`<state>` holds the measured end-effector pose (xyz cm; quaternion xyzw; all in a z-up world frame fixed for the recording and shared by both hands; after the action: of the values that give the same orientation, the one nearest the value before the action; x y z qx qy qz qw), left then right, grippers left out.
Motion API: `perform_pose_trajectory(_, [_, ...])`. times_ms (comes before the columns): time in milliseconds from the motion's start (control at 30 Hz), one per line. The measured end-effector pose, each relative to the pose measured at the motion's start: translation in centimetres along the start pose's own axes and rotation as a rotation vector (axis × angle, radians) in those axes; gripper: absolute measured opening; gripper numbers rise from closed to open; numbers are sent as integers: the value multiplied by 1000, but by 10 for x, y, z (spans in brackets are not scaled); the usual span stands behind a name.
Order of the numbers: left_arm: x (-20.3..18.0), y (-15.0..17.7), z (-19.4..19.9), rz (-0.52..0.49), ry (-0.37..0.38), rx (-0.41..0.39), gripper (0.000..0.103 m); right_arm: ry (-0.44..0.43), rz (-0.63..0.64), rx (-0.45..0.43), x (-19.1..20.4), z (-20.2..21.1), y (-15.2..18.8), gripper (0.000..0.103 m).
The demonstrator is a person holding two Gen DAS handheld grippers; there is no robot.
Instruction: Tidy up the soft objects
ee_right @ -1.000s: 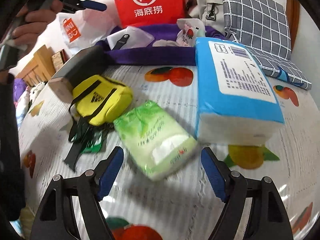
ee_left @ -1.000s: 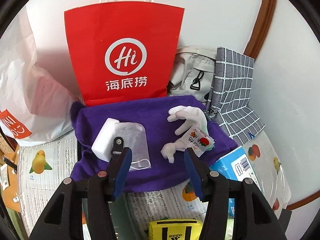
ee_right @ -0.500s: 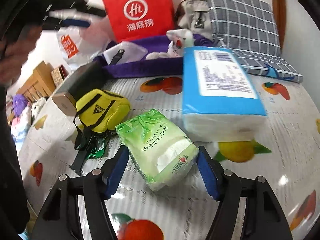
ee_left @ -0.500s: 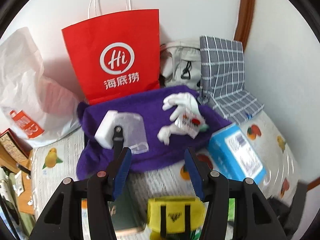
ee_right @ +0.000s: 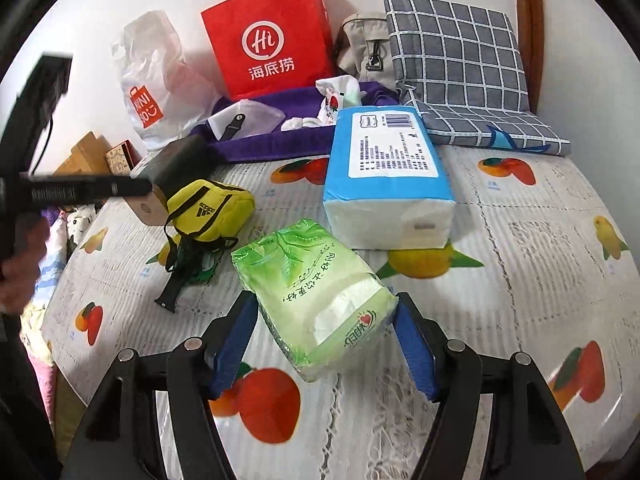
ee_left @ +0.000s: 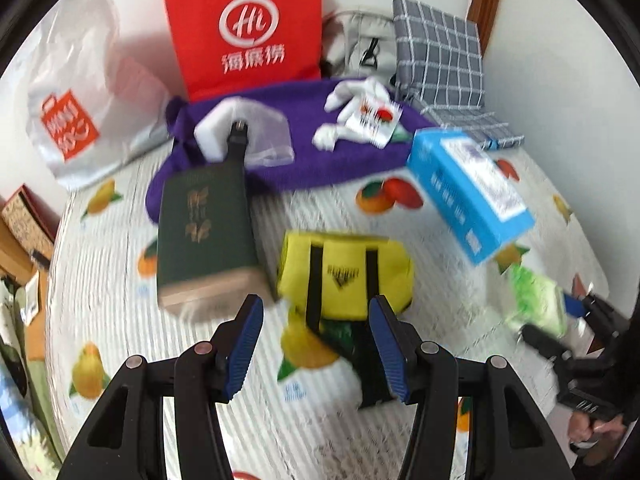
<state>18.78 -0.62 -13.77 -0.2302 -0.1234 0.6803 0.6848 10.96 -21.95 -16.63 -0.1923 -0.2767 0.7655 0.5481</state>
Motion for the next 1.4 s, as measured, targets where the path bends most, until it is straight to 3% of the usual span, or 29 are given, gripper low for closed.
perform_pose_trajectory(200, [15,14,-15,94,13,18,53,0,10,7,-3,4,12,69])
perform_pose_trajectory(333, [11,12,-21,115,41,-19,53,10,8,32,-8,-2,19,68])
perform_pose_trajectory(633, [9,2,-58,201,78,28,53,6,-13,60,-24,-17,25,68])
perform_pose_trajectory(667, [9,2,-62,210,88,33,49,6,-14,62,-25,-19,25,68])
perform_pose_trajectory(700, [10,2,-65,215,97,38,38,4,-17,63,-26,-21,25,68])
perform_pose_trajectory(833, [10,-1,-67,212,121,11,21,2,-14,63,-27,-26,23,68])
perform_pose_trajectory(967, [15,-5,-57,225,159,0,16,8,-9,57,-26,-28,22,69])
perform_pose_trajectory(1400, [17,3,6,213,190,-89,12,7,18,31,-13,-9,20,68])
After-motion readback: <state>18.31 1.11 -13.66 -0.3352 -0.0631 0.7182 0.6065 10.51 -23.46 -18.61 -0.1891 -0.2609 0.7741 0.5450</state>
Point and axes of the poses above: each gripper's, at about its wrist camera, not at the fingertips, and z roughly against the way its jaws point, x to its left, y to its underside, the point moved 2 cm from there along -z, roughly the way its jaws point, and after that the axes turned 15 degrees about z, right-handed, at the moved point
